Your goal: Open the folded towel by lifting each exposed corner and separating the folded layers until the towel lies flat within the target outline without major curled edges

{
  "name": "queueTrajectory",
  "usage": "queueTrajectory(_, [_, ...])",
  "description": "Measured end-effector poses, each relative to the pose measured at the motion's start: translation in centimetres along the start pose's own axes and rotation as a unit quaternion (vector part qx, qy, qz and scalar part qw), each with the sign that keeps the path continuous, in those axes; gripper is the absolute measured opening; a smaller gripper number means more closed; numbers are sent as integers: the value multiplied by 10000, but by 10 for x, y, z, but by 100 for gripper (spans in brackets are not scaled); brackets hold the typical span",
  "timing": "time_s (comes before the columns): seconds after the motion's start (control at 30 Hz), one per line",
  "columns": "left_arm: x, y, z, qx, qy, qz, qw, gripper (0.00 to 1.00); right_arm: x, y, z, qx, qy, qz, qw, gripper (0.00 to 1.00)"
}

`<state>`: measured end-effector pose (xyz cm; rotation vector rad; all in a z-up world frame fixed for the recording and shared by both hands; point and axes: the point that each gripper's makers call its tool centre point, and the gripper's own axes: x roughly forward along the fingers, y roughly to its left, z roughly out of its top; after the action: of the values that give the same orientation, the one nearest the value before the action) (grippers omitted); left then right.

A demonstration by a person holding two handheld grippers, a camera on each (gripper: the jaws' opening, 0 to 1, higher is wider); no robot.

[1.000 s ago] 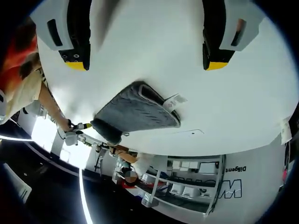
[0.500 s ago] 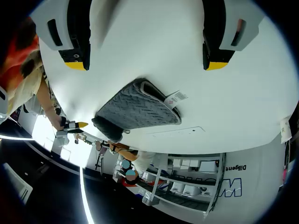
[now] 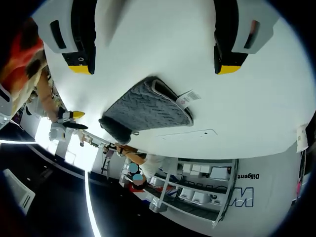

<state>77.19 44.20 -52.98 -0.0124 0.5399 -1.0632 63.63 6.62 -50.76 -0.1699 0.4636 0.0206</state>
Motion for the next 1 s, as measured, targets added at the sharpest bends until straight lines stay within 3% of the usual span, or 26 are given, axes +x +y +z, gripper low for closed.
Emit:
queueTrajectory(0.13, [-1, -1, 3, 123, -20, 53, 9999, 97, -4, 19, -8, 143, -22, 241, 9996, 98])
queueTrajectory(0.3, [-11, -10, 19, 203, -312, -57, 9993, 96, -9, 28, -9, -322, 160, 219, 9991, 98])
queueTrajectory(0.43, [-13, -8, 31, 148, -470, 146, 9987, 95, -15, 33, 1, -432, -7, 303, 9986, 98])
queueTrajectory(0.6, [-1, -15, 42, 431, -441, 273, 9977, 90, -19, 33, 6, -401, -204, 329, 9984, 95])
queueTrajectory(0.77, [17, -20, 38, 411, -410, 71, 9983, 82, -17, 33, 1, -483, -201, 390, 9979, 93])
queueTrajectory(0.9, [25, -12, 30, 374, -270, 212, 9987, 75, -18, 30, 3, -433, -322, 417, 9977, 89])
queueTrajectory(1.0, [30, -12, 27, 288, -245, 180, 9991, 64, -20, 26, 4, -366, -392, 395, 9978, 90])
